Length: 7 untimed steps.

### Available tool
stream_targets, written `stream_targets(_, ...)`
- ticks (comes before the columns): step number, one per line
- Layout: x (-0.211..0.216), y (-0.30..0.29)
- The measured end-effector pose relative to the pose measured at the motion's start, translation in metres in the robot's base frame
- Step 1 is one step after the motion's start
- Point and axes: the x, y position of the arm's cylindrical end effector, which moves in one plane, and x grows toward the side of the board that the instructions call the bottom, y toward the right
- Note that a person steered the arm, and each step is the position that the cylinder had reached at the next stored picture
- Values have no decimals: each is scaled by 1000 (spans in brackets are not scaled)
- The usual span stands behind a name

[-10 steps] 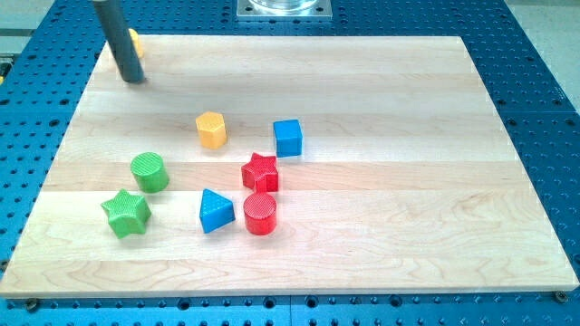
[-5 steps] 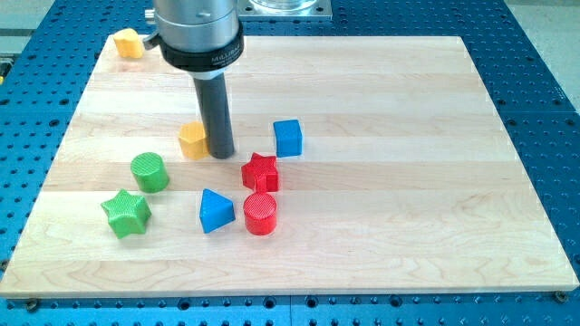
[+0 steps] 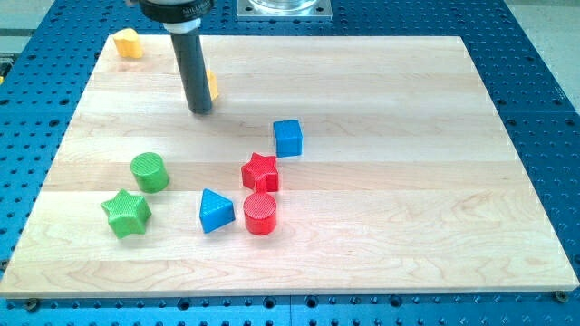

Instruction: Push the hexagon towards the heart

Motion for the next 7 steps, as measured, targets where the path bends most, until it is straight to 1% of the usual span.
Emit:
stream_targets(1, 0, 13)
stream_targets(2, -4, 13)
stream_targets(3, -13, 40)
stream_targets(4, -30, 8)
stream_targets(5, -53, -65)
stream_targets(6, -46, -72)
stream_targets(7, -20, 1)
